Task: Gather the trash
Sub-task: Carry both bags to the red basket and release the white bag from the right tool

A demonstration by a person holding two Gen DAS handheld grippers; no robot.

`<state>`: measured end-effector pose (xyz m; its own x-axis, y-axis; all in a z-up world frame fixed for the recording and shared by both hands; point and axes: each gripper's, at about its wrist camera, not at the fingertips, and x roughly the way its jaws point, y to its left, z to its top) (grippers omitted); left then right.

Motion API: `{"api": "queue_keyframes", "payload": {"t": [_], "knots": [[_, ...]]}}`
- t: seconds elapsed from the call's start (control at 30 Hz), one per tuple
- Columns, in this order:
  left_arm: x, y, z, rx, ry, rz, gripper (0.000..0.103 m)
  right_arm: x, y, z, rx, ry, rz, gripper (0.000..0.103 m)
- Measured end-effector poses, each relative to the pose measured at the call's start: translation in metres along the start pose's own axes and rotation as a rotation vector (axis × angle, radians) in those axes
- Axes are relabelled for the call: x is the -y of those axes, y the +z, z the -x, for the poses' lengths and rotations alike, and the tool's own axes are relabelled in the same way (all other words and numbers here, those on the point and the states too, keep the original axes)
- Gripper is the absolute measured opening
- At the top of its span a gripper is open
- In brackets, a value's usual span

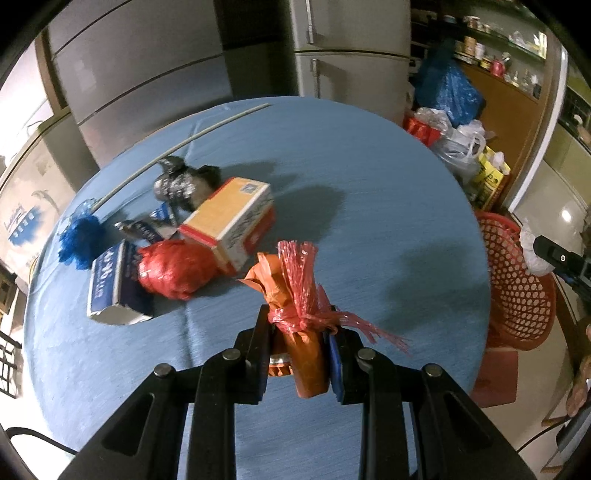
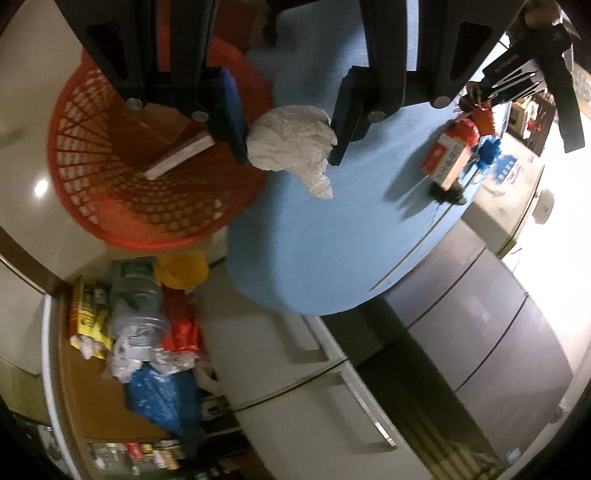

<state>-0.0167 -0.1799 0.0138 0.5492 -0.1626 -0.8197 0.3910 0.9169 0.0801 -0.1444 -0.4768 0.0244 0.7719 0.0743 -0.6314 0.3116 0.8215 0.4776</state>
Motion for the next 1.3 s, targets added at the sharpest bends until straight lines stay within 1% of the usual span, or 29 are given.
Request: {"api": "queue_keyframes", "payload": {"t": [0.2, 0.4, 0.7, 0.8, 0.93, 0.97, 1.03, 1.07, 1.2, 1.3], "knots": [[0.026, 0.01, 0.001, 0.015, -0.042, -0.046, 0.027, 0.029, 0.006, 0.011, 0.028, -0.053, -0.041, 0.045], [0.057, 0.018, 0.003, 0.03, -0.089, -0.105, 0.027, 0.047, 0.015, 0.016, 0.05, -0.09, -0.062, 0.045], [0.098, 0.028, 0.004, 0.04, -0.152, -0.183, 0.027, 0.075, 0.022, 0.018, 0.061, -0.14, -0.083, 0.046], [0.11, 0.03, 0.004, 0.043, -0.17, -0.207, 0.027, 0.085, 0.022, 0.018, 0.055, -0.176, -0.089, 0.046], [0.125, 0.032, 0.005, 0.047, -0.191, -0.237, 0.027, 0.101, 0.019, 0.008, 0.001, -0.215, -0.101, 0.049], [0.127, 0.033, 0.005, 0.048, -0.194, -0.243, 0.027, 0.104, 0.017, 0.004, -0.021, -0.226, -0.102, 0.051], [0.134, 0.034, 0.005, 0.048, -0.201, -0.256, 0.027, 0.112, 0.015, -0.001, -0.052, -0.249, -0.111, 0.061], [0.136, 0.035, 0.005, 0.047, -0.204, -0.259, 0.027, 0.115, 0.013, -0.002, -0.059, -0.266, -0.119, 0.068], [0.148, 0.039, 0.004, 0.05, -0.218, -0.279, 0.027, 0.12, 0.011, 0.0, -0.049, -0.266, -0.132, 0.068], [0.16, 0.042, 0.004, 0.053, -0.235, -0.296, 0.027, 0.121, 0.014, 0.008, -0.015, -0.269, -0.135, 0.068]]}}
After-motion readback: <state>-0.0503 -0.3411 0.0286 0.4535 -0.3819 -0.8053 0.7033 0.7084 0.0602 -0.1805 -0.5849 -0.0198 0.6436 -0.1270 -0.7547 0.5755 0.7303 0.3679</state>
